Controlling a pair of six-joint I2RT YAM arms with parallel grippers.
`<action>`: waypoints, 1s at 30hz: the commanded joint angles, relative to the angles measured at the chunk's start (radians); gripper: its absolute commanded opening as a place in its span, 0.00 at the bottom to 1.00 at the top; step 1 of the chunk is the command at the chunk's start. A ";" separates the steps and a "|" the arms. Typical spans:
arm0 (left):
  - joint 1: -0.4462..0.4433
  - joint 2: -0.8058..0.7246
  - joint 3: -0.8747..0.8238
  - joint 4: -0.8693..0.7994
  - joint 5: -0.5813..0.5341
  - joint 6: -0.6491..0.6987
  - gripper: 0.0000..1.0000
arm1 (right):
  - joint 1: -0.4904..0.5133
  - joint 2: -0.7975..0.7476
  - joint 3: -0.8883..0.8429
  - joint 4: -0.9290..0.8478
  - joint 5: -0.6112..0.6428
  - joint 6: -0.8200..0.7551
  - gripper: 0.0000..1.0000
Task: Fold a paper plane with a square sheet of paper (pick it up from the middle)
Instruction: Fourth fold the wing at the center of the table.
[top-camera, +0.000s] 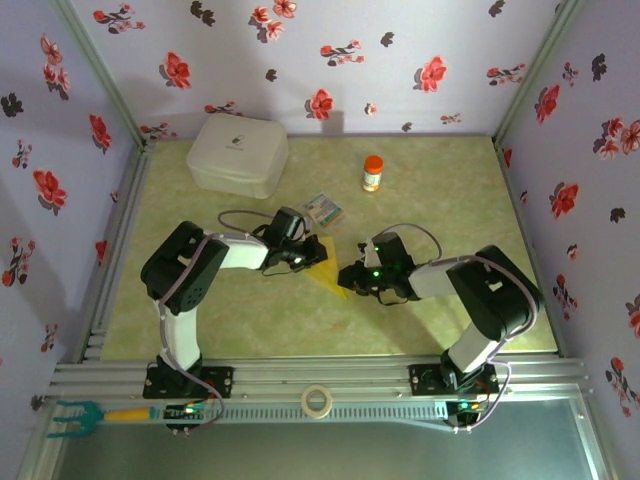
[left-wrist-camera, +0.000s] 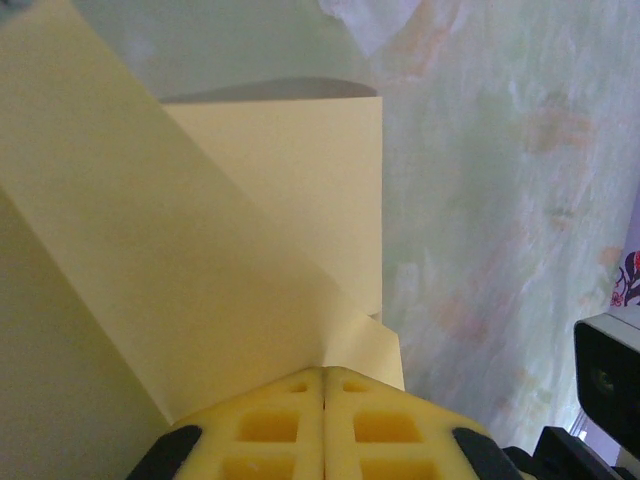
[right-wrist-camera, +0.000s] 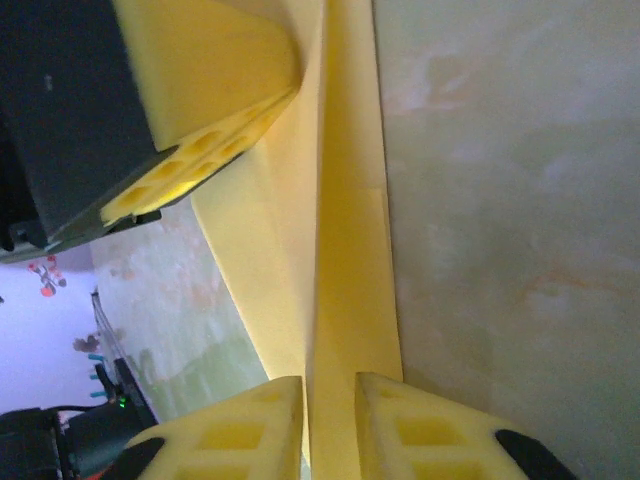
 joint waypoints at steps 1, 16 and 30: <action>0.004 0.039 -0.015 -0.051 -0.016 0.021 0.06 | 0.007 -0.002 -0.024 -0.155 0.045 -0.028 0.17; 0.004 0.038 -0.015 -0.051 -0.016 0.021 0.06 | 0.020 -0.036 -0.048 -0.159 0.045 -0.012 0.19; 0.004 0.036 -0.013 -0.051 -0.014 0.020 0.06 | 0.035 -0.030 -0.055 -0.208 0.084 -0.015 0.10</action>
